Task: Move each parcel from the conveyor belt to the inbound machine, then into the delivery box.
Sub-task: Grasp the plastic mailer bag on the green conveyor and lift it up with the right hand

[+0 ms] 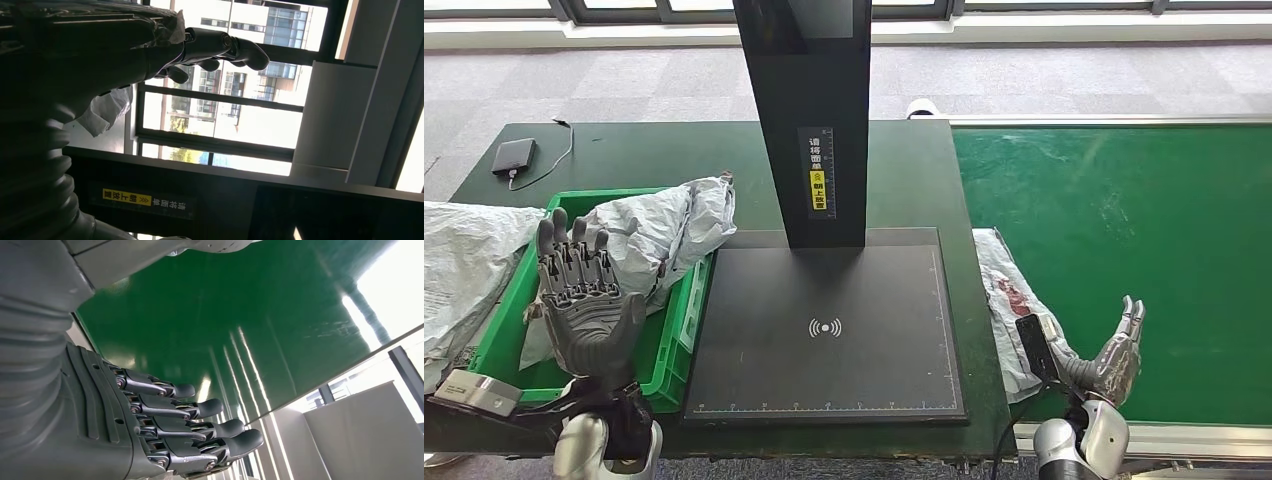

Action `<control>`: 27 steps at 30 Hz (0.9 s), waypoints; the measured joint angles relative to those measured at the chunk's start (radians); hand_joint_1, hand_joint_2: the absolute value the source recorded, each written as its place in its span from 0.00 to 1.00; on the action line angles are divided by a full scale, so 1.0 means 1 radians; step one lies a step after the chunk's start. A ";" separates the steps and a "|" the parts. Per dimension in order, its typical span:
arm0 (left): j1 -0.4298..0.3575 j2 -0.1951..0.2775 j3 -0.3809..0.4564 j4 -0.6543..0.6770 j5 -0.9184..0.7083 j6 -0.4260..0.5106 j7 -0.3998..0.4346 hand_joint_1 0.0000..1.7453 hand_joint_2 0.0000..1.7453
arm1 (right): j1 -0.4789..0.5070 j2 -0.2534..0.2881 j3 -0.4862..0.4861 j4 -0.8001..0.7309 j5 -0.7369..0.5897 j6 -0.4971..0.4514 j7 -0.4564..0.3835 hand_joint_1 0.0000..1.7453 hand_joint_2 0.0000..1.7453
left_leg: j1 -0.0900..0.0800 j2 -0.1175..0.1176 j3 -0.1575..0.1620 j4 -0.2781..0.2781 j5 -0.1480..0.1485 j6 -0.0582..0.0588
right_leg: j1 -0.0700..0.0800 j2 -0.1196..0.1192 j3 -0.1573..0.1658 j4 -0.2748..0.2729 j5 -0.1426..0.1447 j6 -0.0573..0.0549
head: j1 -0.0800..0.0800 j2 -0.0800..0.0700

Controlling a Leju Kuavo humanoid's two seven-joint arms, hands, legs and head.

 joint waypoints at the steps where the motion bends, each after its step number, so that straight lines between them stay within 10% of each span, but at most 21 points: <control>1: 0.000 0.000 0.000 0.000 0.000 0.000 0.000 0.00 1.00 | 0.000 0.000 0.000 0.000 0.000 0.000 0.000 0.50 1.00 | 0.000 0.000 0.000 0.000 0.000 0.000 | 0.000 0.000 0.000 0.000 0.000 0.000 | 0.000 0.000; 3: 0.000 0.000 0.000 0.000 -0.003 0.002 0.000 0.00 1.00 | -0.001 0.000 0.000 0.001 0.002 0.006 0.003 1.00 1.00 | 0.000 0.000 0.000 0.000 0.000 0.000 | 0.000 0.000 0.000 0.000 0.000 0.000 | 0.000 0.000; 9: 0.075 -0.003 -0.026 -0.029 -0.069 0.067 0.000 0.00 1.00 | -0.077 -0.030 0.000 0.214 0.037 0.277 0.094 1.00 1.00 | 0.000 0.004 0.002 0.000 -0.002 0.001 | 0.000 0.003 0.001 0.000 0.000 0.000 | 0.000 0.000; 27: 0.120 -0.008 -0.049 -0.057 -0.072 0.077 0.000 0.00 1.00 | -0.191 -0.074 0.002 0.460 0.037 0.262 0.104 1.00 1.00 | 0.000 0.002 0.003 0.000 -0.002 0.001 | 0.000 0.001 0.003 0.000 0.000 0.000 | 0.000 0.000</control>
